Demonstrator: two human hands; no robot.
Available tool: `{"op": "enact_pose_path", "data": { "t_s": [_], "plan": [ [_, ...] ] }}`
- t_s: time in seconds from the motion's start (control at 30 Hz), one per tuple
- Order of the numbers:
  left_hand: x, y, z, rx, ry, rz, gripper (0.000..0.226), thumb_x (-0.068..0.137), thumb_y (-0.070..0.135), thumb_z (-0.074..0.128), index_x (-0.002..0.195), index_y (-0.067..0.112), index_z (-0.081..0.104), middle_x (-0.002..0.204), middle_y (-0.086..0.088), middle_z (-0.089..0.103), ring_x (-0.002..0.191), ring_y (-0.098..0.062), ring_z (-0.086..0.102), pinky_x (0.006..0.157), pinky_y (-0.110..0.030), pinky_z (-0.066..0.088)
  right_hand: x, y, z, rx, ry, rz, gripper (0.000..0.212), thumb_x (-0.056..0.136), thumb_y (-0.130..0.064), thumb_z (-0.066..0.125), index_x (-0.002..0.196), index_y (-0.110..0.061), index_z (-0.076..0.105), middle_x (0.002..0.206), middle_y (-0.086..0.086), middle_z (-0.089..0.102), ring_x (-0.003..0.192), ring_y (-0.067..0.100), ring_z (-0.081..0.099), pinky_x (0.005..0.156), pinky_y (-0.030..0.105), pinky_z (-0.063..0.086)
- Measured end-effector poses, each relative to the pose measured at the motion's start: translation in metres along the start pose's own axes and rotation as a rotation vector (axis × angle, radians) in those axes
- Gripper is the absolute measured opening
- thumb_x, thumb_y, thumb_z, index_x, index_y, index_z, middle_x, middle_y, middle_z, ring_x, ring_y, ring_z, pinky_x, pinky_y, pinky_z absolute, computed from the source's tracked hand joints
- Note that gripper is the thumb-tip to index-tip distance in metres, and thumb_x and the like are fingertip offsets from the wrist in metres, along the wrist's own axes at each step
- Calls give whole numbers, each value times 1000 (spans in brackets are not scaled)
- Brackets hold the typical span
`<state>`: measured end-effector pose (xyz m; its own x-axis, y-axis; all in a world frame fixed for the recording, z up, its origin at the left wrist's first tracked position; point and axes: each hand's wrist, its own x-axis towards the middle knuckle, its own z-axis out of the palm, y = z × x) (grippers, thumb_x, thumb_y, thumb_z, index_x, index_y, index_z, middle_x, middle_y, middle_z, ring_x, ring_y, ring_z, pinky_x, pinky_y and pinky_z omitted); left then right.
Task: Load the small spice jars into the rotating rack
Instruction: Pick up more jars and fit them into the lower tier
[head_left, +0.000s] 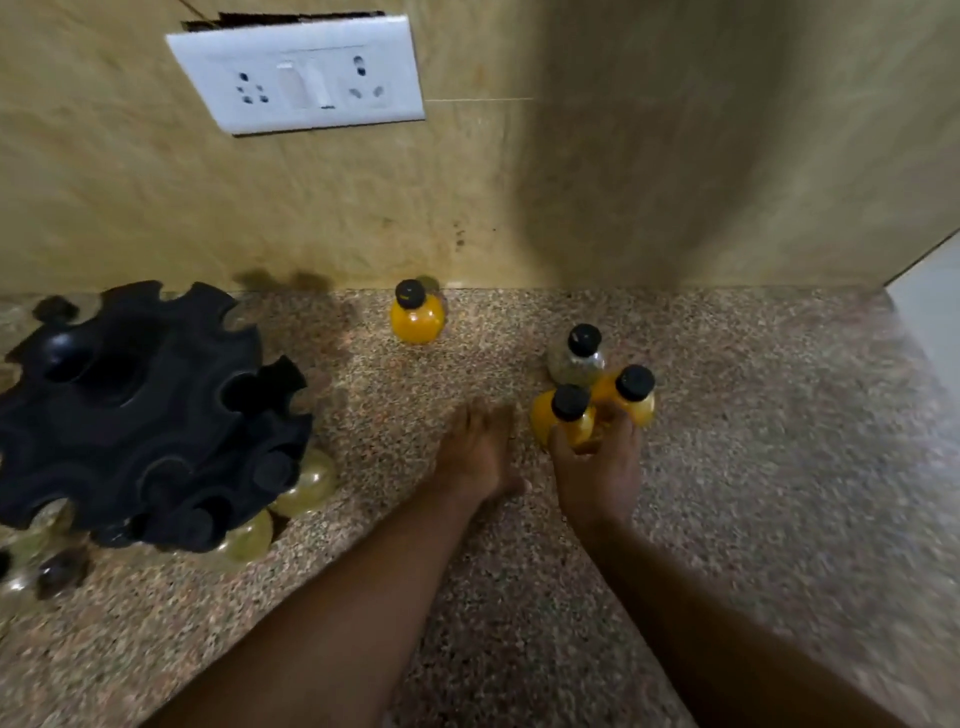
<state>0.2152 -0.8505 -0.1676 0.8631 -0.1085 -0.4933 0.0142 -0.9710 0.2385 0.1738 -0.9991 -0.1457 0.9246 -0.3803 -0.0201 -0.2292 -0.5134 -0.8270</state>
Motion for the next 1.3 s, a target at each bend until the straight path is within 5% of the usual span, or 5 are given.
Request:
{"op": "enact_pose_path", "data": {
  "t_s": [0.43, 0.6, 0.87, 1.0, 1.3],
  "plan": [
    [22, -9, 5, -176, 100, 20, 93, 82, 47, 71, 157, 28, 18, 167, -14, 10, 153, -41, 8, 121, -54, 22, 25, -7, 16, -101, -96, -52, 54, 83, -52, 74, 131, -31, 58, 129, -4, 55, 106, 22, 62, 83, 41, 51],
    [-2, -22, -19, -996, 446, -337, 49, 100, 18, 54, 148, 22, 44, 137, 5, 52, 110, -24, 61, 81, -36, 52, 20, -24, 26, -103, -145, -130, 57, 83, -55, 73, 131, -27, 58, 125, -6, 55, 97, 22, 65, 78, 40, 53],
    [-56, -72, -25, -1971, 809, -730, 44, 99, 46, 54, 129, 14, 60, 112, 8, 56, 107, -19, 55, 91, -36, 45, -8, -58, 60, -153, -446, -350, 52, 83, -46, 75, 128, -24, 60, 122, 1, 59, 105, 24, 57, 76, 31, 41],
    [-85, -79, -25, -2025, 958, -812, 29, 99, 45, 56, 80, 22, 58, 88, 2, 63, 84, -22, 59, 75, -33, 48, -25, -80, 76, -140, -585, -395, 57, 81, -42, 74, 133, -27, 59, 128, 2, 60, 116, 24, 57, 89, 36, 49],
    [-146, -127, 3, -2095, 904, -796, 29, 97, 34, 64, 83, 8, 65, 72, -7, 64, 60, -22, 59, 53, -28, 47, -88, -105, 113, -128, -831, -591, 58, 74, -49, 72, 128, -32, 62, 123, -3, 61, 109, 20, 62, 88, 43, 55]
  ]
}}
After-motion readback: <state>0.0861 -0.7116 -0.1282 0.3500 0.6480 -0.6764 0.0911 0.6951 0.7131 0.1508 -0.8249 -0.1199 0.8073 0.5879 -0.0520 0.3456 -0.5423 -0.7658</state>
